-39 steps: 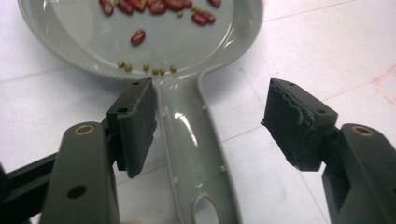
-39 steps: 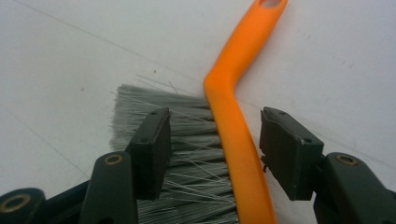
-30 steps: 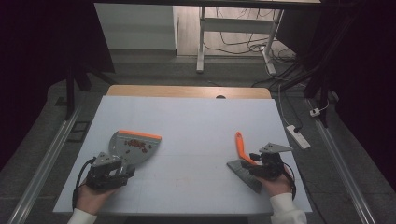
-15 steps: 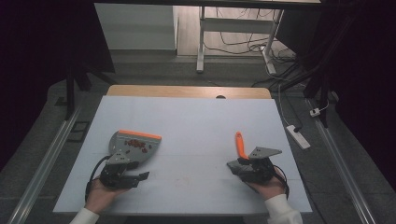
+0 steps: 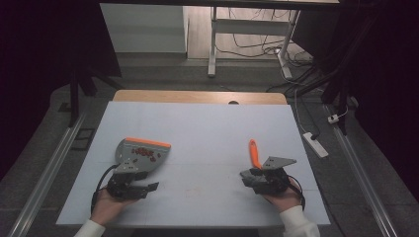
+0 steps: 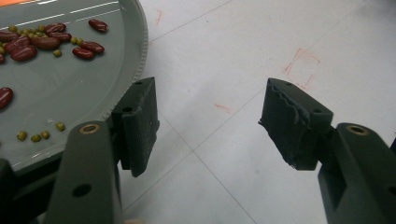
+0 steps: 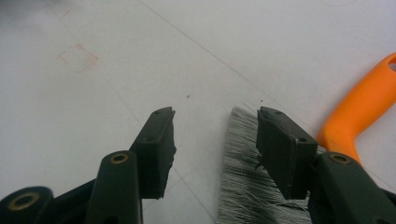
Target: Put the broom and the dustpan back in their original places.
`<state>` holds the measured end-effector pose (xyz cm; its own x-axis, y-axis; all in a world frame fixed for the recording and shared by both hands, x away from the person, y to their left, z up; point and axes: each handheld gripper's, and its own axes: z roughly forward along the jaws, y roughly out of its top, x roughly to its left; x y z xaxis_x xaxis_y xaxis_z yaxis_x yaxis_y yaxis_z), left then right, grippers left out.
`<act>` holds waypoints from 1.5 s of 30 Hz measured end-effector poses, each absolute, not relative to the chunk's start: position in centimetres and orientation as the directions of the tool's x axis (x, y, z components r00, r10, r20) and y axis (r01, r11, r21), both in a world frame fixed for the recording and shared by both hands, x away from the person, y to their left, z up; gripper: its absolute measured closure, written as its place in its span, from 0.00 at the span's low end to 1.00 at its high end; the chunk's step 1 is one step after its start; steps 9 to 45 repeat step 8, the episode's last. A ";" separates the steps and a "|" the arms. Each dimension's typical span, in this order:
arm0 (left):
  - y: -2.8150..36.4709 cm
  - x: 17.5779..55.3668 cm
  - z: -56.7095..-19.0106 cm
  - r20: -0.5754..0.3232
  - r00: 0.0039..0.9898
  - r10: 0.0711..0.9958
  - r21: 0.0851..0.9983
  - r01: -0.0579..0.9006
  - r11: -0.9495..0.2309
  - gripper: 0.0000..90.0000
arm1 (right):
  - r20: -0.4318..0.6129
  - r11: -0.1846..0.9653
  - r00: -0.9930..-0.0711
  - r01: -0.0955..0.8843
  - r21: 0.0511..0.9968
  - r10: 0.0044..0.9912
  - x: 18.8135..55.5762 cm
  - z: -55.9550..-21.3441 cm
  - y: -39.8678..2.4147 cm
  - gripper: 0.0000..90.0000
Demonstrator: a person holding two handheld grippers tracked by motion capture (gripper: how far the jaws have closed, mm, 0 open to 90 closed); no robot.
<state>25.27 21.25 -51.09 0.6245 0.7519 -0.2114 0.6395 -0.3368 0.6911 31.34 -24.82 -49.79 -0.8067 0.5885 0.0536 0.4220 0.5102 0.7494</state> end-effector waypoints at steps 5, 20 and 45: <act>21.3 25.2 -51.0 -0.216 0.620 0.754 0.695 0.641 -0.327 0.41 | 0.052 0.508 -0.804 0.422 0.751 0.592 31.3 -49.8 -24.9 0.52; 21.4 25.2 -51.0 -0.218 0.621 0.753 0.694 0.641 -0.327 0.40 | 0.053 0.506 -0.805 0.421 0.752 0.591 31.3 -49.7 -24.9 0.52; 21.4 25.2 -51.0 -0.218 0.621 0.753 0.694 0.641 -0.327 0.40 | 0.053 0.506 -0.805 0.421 0.752 0.591 31.3 -49.7 -24.9 0.52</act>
